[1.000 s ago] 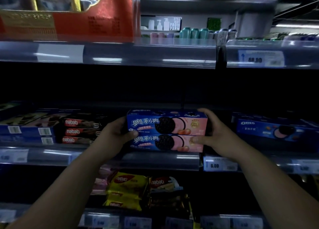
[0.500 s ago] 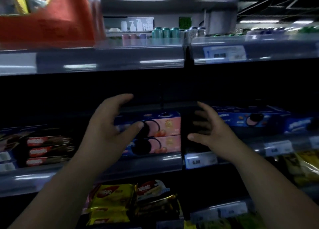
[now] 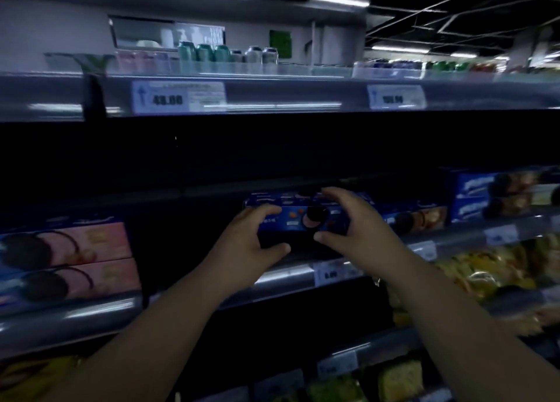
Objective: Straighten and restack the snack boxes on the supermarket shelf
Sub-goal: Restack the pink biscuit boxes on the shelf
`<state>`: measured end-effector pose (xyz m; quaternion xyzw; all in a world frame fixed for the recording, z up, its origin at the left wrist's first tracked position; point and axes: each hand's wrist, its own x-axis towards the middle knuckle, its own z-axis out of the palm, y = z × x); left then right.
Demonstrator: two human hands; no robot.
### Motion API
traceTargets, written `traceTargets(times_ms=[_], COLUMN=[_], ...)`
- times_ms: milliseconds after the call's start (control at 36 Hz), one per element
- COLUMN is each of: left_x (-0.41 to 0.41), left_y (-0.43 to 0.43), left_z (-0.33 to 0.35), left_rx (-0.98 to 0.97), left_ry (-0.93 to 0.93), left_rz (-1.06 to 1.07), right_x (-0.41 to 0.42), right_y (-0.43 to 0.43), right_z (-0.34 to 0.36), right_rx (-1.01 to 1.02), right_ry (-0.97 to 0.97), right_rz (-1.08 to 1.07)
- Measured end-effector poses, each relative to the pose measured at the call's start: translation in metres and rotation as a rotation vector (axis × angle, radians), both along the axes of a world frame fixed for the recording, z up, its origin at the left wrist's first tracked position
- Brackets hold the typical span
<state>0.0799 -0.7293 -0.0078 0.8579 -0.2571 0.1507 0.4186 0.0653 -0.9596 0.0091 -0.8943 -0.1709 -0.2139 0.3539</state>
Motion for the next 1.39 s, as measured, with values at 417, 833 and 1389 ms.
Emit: traceTargets(times_ms=[417,833,1389], left_x=[0.014,0.0,-0.014], left_y=[-0.01,-0.007,0.001], left_z=[-0.009,0.009,0.029], left_rx=[-0.098,-0.621,-0.532], left_ry=[0.095,0.229,0.176], left_rz=[0.16,0.253,0.118], right_x=[0.096,0.089,0.054], right_y=[0.007,-0.028,-0.006], right_z=[-0.008,0.001,-0.02], right_rx=[-0.757,-0.26,0.454], right_ry=[0.031,-0.32,-0.035], right_rz=[-0.275,-0.154,0.296])
